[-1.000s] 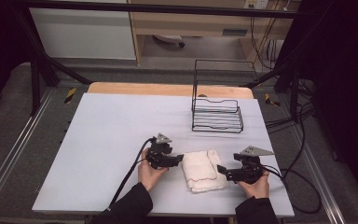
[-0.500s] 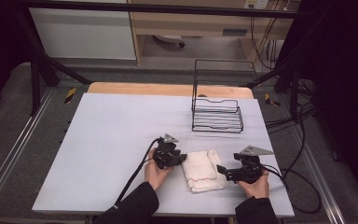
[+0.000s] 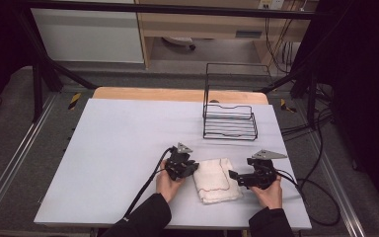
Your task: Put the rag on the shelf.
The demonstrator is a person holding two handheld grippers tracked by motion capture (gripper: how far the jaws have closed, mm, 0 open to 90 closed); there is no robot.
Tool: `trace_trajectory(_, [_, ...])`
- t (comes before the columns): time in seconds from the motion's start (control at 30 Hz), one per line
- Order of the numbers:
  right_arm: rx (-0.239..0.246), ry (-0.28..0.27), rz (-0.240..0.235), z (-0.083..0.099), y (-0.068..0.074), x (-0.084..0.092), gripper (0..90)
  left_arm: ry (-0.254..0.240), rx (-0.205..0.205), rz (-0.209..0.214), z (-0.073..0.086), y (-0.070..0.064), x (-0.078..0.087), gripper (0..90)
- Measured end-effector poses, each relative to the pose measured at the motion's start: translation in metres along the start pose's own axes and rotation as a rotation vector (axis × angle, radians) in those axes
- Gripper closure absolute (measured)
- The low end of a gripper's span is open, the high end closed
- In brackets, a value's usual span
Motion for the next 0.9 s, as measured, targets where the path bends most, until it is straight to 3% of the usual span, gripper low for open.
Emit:
trace_trajectory(0.17, [0.01, 0.003, 0.024, -0.01, -0.003, -0.008, 8.5, 0.001, -0.012, -0.001, 0.0, 0.0, -0.001, 77.3])
trace_trajectory(0.37, [-0.008, 0.014, 0.024, -0.024, -0.007, -0.023, 23.6, -0.012, -0.027, -0.014, 0.001, -0.002, -0.001, 78.3])
trace_trajectory(0.47, [-0.001, 0.038, 0.026, -0.026, -0.01, -0.034, 31.4, -0.017, -0.026, -0.011, 0.001, -0.001, -0.001, 78.4])
trace_trajectory(0.9, [-0.005, 0.052, -0.009, -0.023, -0.004, -0.042, 52.2, -0.021, -0.018, 0.002, 0.002, 0.0, -0.001, 78.5])
Point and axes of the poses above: each handheld gripper's, and its own axes: x roughly backward along the jaws, z roughly out of its underside, y roughly to its left, the point moved 2 cm from there along -x, roughly forward along the jaws, and after that the axes turned 12 degrees about y, right-handed, at the moved point
